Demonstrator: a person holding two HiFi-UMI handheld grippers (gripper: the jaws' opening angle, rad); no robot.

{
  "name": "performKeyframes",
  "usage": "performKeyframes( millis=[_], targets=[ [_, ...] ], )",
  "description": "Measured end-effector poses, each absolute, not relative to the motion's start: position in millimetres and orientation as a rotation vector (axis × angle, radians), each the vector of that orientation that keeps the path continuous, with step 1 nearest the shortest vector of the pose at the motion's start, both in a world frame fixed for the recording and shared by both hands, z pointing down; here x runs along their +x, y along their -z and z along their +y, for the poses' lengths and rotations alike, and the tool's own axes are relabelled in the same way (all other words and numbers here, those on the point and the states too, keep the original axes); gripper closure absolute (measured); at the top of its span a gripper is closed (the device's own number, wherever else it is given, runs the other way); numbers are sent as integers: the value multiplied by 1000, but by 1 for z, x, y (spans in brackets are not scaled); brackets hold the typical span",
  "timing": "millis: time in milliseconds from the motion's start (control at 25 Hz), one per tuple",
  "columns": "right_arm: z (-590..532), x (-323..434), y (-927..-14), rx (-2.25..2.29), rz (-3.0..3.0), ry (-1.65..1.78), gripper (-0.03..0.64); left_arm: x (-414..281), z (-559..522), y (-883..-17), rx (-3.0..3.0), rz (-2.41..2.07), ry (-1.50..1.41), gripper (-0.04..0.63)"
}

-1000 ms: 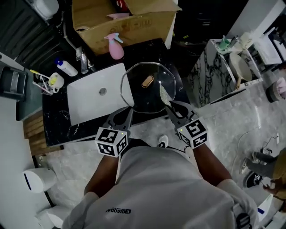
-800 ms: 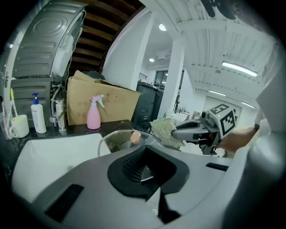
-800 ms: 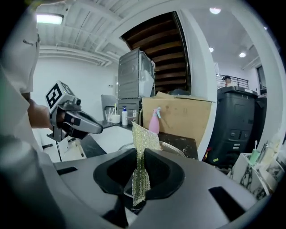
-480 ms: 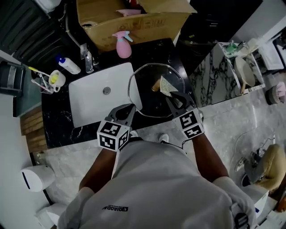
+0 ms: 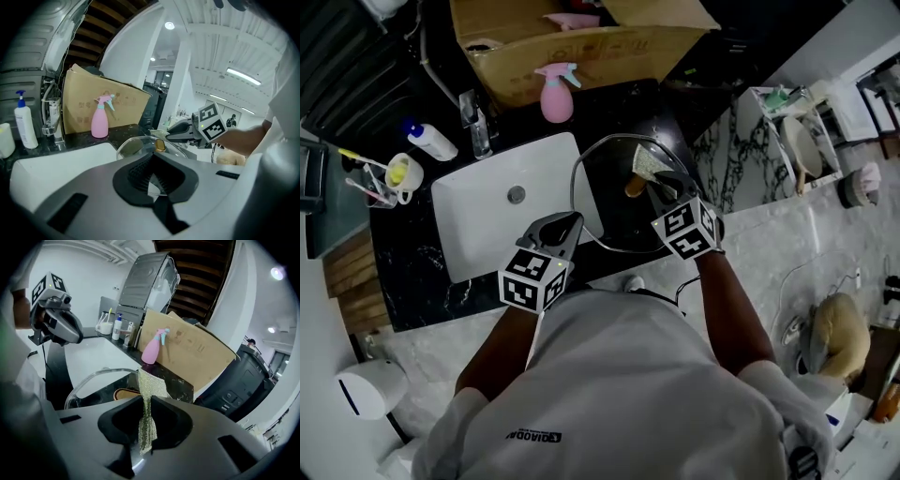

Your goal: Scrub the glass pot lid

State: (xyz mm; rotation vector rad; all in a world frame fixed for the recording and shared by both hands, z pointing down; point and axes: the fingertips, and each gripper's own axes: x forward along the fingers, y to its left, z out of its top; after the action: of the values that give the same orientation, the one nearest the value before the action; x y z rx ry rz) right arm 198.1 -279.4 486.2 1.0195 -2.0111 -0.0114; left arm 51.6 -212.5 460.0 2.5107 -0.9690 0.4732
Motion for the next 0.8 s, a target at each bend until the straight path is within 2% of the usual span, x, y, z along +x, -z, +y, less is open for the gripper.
performKeyframes(
  millis=[480,800],
  targets=[
    [-293,183,-502,979,-1864,21,535,17,-221,-470,2481,-948,-426,583],
    [-283,169,-502,928,-1847,34,535,18,-216,-474,2476,-918,-397,583]
  ],
)
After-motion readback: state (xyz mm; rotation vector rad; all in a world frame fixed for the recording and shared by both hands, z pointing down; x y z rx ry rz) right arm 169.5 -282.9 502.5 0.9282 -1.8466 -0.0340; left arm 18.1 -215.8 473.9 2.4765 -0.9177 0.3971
